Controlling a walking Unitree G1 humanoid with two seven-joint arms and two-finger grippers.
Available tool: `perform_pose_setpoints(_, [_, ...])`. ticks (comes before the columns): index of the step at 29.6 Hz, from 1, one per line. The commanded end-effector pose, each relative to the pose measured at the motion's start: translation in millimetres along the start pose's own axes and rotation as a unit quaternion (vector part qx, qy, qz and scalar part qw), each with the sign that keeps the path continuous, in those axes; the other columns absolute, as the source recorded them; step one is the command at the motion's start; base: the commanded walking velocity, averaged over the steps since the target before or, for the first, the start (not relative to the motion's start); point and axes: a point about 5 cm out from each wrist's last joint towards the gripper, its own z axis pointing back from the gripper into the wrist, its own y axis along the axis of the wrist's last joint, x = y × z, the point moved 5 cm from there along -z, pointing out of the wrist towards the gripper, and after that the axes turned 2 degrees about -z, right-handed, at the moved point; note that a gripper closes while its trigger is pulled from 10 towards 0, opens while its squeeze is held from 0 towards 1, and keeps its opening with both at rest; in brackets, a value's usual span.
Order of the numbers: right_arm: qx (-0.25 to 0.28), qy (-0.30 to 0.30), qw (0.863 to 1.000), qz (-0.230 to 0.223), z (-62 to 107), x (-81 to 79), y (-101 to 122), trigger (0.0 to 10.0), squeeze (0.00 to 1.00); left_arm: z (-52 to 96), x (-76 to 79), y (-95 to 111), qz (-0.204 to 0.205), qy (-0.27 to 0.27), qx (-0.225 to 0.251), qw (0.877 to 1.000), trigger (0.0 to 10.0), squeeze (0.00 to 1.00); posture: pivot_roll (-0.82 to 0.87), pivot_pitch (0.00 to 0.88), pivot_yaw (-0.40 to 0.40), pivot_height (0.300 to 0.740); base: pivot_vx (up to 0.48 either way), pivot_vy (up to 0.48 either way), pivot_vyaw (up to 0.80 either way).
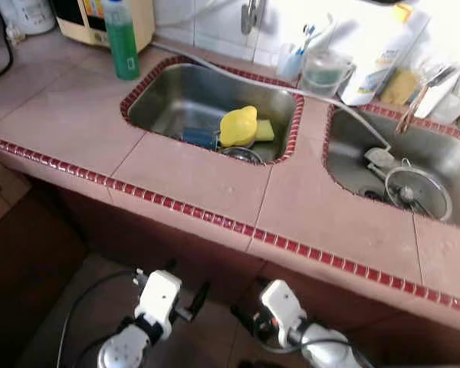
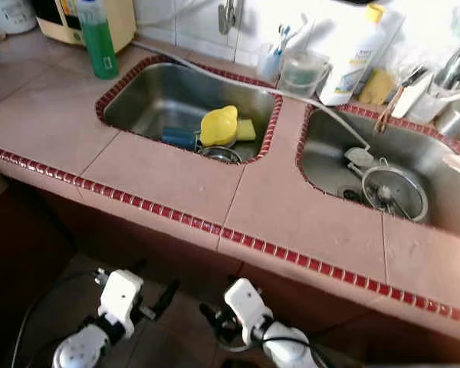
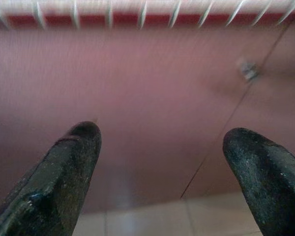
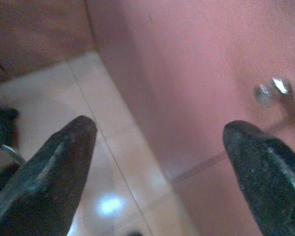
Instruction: Kitchen organization
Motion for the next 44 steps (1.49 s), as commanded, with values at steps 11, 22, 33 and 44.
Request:
perform_pose_setpoints(11, [-0.125,-0.052,0.990,-0.030,9.0,1.3,-53.2,10.0,0.00,-1.9,15.5,-47.2,0.006,0.026,-0.094,0.995,10.0,0.00,-0.12,0.153,-0.109,0.740,0.000,0.000,0.00])
perform_pose_setpoints(22, [-0.194,-0.086,0.977,-0.030,25.4,3.8,-82.7,10.0,0.00,13.0,41.2,-90.8,0.024,0.018,-0.213,0.977,10.0,0.00,-0.12,0.144,-0.101,0.740,0.000,0.000,0.00])
perform_pose_setpoints(33, [-0.248,-0.150,0.954,-0.082,54.0,13.1,-113.8,10.0,0.00,39.0,31.9,-123.8,0.050,0.042,-0.310,0.949,10.0,0.00,-0.15,0.087,-0.075,0.740,0.000,0.000,0.00])
perform_pose_setpoints(44, [-0.261,-0.185,0.941,-0.114,67.0,13.1,-126.0,10.0,0.00,51.1,14.2,-133.3,0.075,0.080,-0.333,0.936,10.0,0.00,-0.17,0.037,-0.058,0.740,0.000,0.000,0.00])
